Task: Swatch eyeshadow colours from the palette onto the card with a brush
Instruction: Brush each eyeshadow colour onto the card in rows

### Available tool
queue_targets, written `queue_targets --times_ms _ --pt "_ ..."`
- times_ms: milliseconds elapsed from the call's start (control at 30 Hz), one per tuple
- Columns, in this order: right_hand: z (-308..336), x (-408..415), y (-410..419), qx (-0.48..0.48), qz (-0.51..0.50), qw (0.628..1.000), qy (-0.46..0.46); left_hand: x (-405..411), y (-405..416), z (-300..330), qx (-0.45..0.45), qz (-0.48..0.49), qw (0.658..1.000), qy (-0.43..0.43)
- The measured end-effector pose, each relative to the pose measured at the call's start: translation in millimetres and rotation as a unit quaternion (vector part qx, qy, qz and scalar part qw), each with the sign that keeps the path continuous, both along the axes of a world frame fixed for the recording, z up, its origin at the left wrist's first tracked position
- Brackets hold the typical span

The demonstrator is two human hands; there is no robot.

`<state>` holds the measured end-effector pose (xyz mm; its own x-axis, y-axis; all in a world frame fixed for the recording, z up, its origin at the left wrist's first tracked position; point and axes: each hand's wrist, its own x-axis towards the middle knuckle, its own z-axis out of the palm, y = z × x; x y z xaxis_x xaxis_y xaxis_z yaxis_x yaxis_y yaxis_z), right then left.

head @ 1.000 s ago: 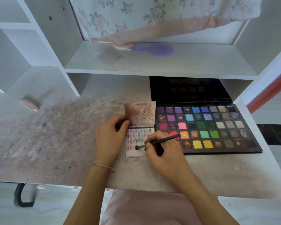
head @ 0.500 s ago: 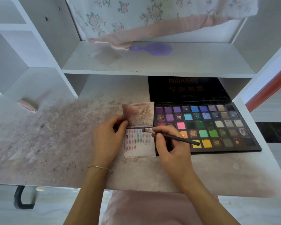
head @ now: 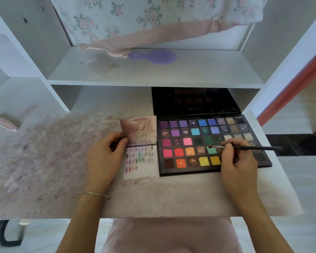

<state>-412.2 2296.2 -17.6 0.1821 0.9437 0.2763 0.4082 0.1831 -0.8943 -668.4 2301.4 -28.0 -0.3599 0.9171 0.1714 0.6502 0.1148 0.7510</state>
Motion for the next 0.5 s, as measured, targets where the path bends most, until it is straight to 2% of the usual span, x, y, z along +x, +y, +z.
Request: queue_targets --times_ms 500 --pt "-3.8 8.5 2.6 -0.020 0.008 0.999 -0.040 1.8 -0.5 2.6 0.004 0.000 1.000 0.004"
